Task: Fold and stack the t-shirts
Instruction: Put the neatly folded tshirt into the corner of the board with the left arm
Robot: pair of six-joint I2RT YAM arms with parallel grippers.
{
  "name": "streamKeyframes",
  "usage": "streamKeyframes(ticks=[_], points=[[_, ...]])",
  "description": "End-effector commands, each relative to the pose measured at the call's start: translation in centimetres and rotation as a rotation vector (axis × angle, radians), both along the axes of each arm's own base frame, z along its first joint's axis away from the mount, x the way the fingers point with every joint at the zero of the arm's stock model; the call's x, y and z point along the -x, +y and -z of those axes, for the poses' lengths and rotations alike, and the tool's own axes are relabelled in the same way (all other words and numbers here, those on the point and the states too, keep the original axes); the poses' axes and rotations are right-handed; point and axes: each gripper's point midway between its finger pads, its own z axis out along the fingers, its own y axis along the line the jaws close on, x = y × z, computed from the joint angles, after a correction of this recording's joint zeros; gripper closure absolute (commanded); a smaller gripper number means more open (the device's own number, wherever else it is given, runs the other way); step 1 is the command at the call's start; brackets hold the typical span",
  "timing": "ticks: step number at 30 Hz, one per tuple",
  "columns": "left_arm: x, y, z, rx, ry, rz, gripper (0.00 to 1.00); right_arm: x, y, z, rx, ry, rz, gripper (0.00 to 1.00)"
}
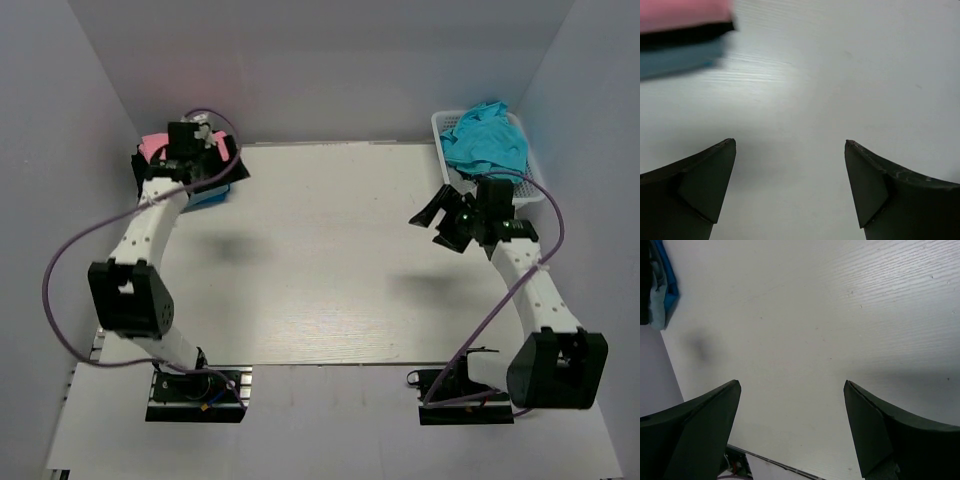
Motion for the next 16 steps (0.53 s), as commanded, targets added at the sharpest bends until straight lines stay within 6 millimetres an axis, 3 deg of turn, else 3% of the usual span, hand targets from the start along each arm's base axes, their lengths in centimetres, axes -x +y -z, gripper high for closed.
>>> streamKeyframes(ticks=[1,3,5,6,7,9,10,12,16], points=[[2.4,-4.3,-7.5,0.069,-0.219,-0.015,0.0,1.3,0.5,0.5,-0.015,-0.081,-0.049,0.1],[4.4,-5.5,-7.1,0.039,-0.171,0.0,0.0,2.4,0.7,1.5,-0.021,-0.074,-0.073,0.1],[7.1,-5.5,-4.9,-0.034,-0.092,-0.029,0.0,3.3,0.7,1.3,-0.017,-0.113,-0.073,0.1],[8.5,-5.3,-2.6,-0.062,-0.048,-0.032,0.0,4.0,0.6,2.3,-0.017,-0.091,-0.071,0.1],[10.1,-4.9,-3.3,-0.062,-0.07,-0.046,0.0,4.4,0.6,1.7,-0.016,-0.126,-0.068,0.1],[12.1,-4.6,-1.2,-0.081,-0.038,-0.05,0.0,5.2,0.0,1.6,0.005,-0.172,-0.044,0.1],[12.9,-4.2,-1.1,-0.083,-0.034,-0.065,0.0,5.5,0.0,2.1,0.012,-0.173,-0.046,0.1],[14.0,-4.0,-1.7,-0.084,-0.054,-0.065,0.0,5.7,0.0,0.8,0.015,-0.244,-0.048,0.1],[14.6,-3.7,-3.1,-0.075,-0.101,-0.081,0.0,5.8,0.5,-0.6,0.001,-0.31,-0.088,0.1]])
